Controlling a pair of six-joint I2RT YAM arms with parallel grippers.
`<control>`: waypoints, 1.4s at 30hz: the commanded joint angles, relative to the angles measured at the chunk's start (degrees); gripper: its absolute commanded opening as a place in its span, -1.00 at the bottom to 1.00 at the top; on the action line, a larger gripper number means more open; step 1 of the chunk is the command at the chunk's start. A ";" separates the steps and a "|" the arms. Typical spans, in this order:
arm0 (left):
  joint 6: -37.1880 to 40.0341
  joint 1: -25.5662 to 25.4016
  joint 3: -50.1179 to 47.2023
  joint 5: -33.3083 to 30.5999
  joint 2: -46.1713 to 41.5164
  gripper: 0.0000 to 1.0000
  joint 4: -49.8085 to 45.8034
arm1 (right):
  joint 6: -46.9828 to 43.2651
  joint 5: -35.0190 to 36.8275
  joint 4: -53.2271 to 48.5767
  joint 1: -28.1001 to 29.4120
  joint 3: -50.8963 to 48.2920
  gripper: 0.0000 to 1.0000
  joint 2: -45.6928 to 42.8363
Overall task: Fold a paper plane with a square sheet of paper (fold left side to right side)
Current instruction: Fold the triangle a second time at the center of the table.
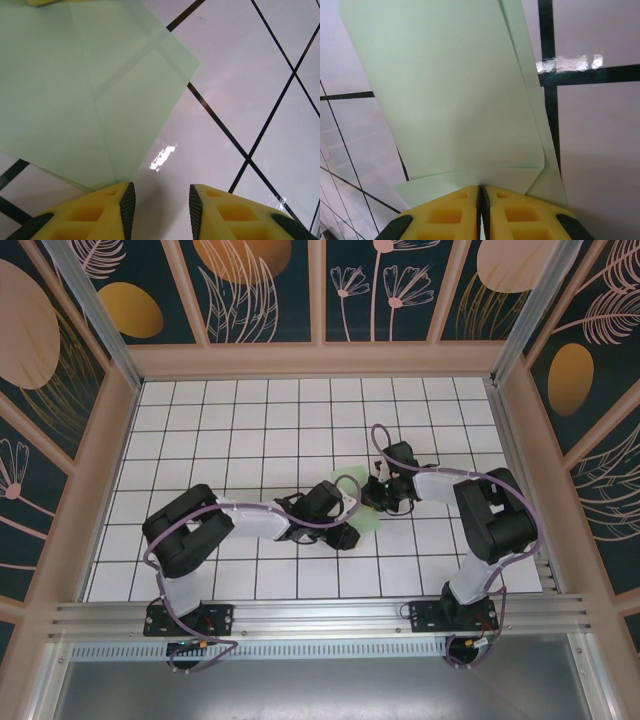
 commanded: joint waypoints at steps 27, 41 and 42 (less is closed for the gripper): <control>-4.17 3.66 11.10 1.12 4.39 -0.28 -6.04 | 0.09 4.55 -2.43 0.79 1.26 -0.71 2.27; -4.33 3.67 6.23 1.32 6.15 -0.28 -5.20 | 0.57 2.76 -2.39 0.17 2.36 -0.71 -2.87; -4.29 3.63 6.07 1.43 6.09 -0.28 -5.10 | 0.54 2.77 -2.64 0.15 2.41 -0.71 -3.19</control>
